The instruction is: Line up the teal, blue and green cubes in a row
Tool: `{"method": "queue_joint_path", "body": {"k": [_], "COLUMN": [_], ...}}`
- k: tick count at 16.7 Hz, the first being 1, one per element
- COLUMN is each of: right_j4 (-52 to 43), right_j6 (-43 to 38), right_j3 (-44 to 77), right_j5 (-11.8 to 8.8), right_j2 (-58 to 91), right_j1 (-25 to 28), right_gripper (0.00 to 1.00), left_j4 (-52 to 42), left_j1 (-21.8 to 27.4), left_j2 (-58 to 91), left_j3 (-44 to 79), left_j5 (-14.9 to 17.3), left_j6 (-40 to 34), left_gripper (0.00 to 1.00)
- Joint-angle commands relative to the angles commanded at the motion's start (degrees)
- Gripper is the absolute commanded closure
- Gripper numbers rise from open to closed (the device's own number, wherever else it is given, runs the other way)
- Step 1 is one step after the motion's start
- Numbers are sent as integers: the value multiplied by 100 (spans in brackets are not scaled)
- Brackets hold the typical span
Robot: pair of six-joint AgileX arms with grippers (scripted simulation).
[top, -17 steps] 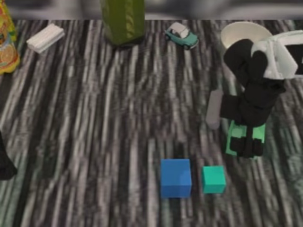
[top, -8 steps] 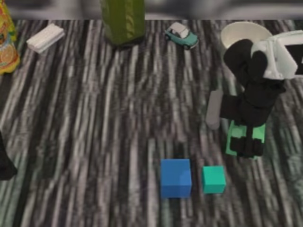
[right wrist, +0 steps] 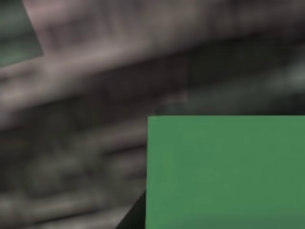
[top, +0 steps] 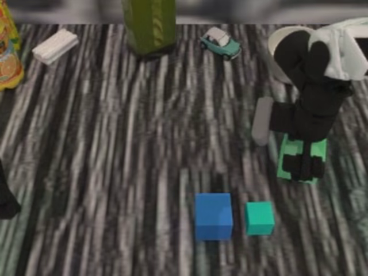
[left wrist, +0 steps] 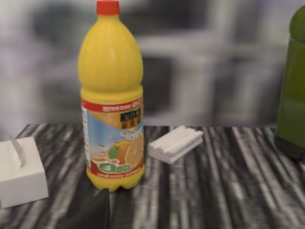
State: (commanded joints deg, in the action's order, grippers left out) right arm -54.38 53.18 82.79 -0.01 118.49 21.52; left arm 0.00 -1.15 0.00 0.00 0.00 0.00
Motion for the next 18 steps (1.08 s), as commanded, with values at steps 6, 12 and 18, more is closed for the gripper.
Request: {"method": "queue_joint_path", "body": {"k": [6, 12, 18], "right_j4": [-726, -951, -1928], "right_j6": [18, -204, -1179], "right_j3": [427, 825, 3111], "right_j5": [-3, 2, 14], "right_j2": [-318, 9, 1206], "right_j1": [42, 396, 2070], "right_gripper": [100, 100, 100], "left_j4": [0, 0, 0], "left_j1": [0, 0, 0], "left_j2": [0, 0, 0], "left_j3": [0, 0, 0], "left_j5": [0, 0, 0], "left_j6": [0, 0, 0], "left_gripper": [0, 0, 0]}}
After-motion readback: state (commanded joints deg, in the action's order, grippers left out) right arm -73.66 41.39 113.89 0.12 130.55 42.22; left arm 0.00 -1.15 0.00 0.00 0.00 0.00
